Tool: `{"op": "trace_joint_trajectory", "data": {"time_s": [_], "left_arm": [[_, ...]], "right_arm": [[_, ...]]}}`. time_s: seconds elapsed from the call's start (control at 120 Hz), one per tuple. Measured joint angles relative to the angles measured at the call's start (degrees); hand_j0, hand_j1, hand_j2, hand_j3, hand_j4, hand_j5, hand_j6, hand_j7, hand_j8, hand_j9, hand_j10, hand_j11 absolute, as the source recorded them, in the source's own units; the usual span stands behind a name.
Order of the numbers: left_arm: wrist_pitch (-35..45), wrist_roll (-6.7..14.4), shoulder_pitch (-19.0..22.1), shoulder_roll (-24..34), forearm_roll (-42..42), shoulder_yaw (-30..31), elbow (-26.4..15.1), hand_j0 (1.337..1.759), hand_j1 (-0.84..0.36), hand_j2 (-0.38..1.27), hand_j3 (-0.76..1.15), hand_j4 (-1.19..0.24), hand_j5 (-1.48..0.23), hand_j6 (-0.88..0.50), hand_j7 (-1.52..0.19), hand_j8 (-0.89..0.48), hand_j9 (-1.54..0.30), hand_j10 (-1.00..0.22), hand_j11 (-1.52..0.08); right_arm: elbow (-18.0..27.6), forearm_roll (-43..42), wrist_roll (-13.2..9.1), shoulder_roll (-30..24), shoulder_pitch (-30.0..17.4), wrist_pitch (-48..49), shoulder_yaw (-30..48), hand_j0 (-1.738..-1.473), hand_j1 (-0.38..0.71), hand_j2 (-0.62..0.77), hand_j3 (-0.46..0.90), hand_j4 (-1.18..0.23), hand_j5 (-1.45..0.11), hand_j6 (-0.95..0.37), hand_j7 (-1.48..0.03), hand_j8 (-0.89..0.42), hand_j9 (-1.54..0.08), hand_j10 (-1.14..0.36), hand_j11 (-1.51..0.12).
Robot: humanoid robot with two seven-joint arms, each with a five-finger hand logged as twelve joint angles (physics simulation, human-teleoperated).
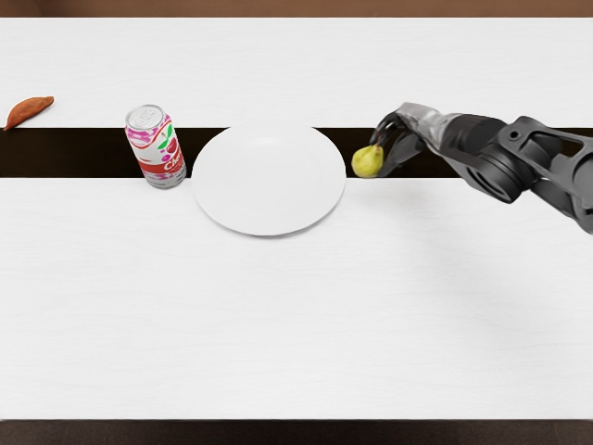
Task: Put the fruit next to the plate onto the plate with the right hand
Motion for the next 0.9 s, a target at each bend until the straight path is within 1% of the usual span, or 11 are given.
{"op": "trace_joint_trajectory", "data": {"time_s": [0.125, 0.217, 0.467, 0.583, 0.725, 0.9], "left_arm": [[0.00, 0.00, 0.00, 0.00, 0.00, 0.01, 0.01, 1.658, 0.32, 0.00, 0.00, -0.02, -0.03, -0.02, -0.03, -0.02, -0.03, -0.02, -0.03], [0.00, 0.00, -0.06, 0.00, 0.00, 0.01, 0.01, 1.658, 0.32, 0.00, 0.00, -0.02, -0.03, -0.02, -0.03, -0.02, -0.03, -0.02, -0.03], [0.00, 0.00, -0.30, 0.00, 0.00, 0.02, 0.02, 1.658, 0.32, 0.00, 0.00, -0.02, -0.03, -0.02, -0.03, -0.02, -0.03, -0.02, -0.03], [0.00, 0.00, -0.35, 0.00, 0.00, 0.01, 0.02, 1.658, 0.32, 0.00, 0.00, -0.02, -0.03, -0.02, -0.03, -0.02, -0.03, -0.02, -0.03], [0.00, 0.00, -0.35, 0.00, 0.00, 0.02, 0.02, 1.658, 0.32, 0.00, 0.00, -0.02, -0.03, -0.02, -0.03, -0.02, -0.03, -0.02, -0.03], [0.00, 0.00, -0.35, 0.00, 0.00, 0.02, 0.02, 1.658, 0.32, 0.00, 0.00, -0.02, -0.03, -0.02, -0.03, -0.02, -0.03, -0.02, -0.03]], "right_arm": [[0.05, 1.27, 0.00, 2.21, 0.97, -0.64, 0.16, -1.658, 0.46, 0.58, 0.00, -0.75, -1.16, -0.50, -1.13, -0.86, -1.17, -0.86, -1.17], [-0.89, 1.80, -0.49, 4.58, 2.03, -1.19, 0.18, -1.658, 0.44, 0.57, 0.00, -0.76, -1.17, -0.51, -1.13, -0.86, -1.17, -0.86, -1.17], [-7.71, 2.25, -1.03, 12.09, 5.47, -1.42, 0.10, -1.657, 0.42, 0.56, 0.00, -0.78, -1.16, -0.55, -1.13, -0.86, -1.16, -0.86, -1.17], [-10.12, 2.26, -1.55, 14.71, 6.76, -1.38, 0.02, -1.658, 0.43, 0.58, 0.00, -0.79, -1.16, -0.55, -1.13, -0.86, -1.16, -0.86, -1.17], [-13.49, 2.21, -1.86, 18.40, 8.37, -1.20, -0.28, -1.658, 0.41, 0.58, 0.00, -0.81, -1.16, -0.59, -1.13, -0.86, -1.16, -0.86, -1.16], [-17.46, 2.12, -1.97, 22.30, 9.52, -0.92, -0.59, -1.658, 0.41, 0.58, 0.00, -0.82, -1.16, -0.60, -1.13, -0.86, -1.16, -0.86, -1.17]]}}
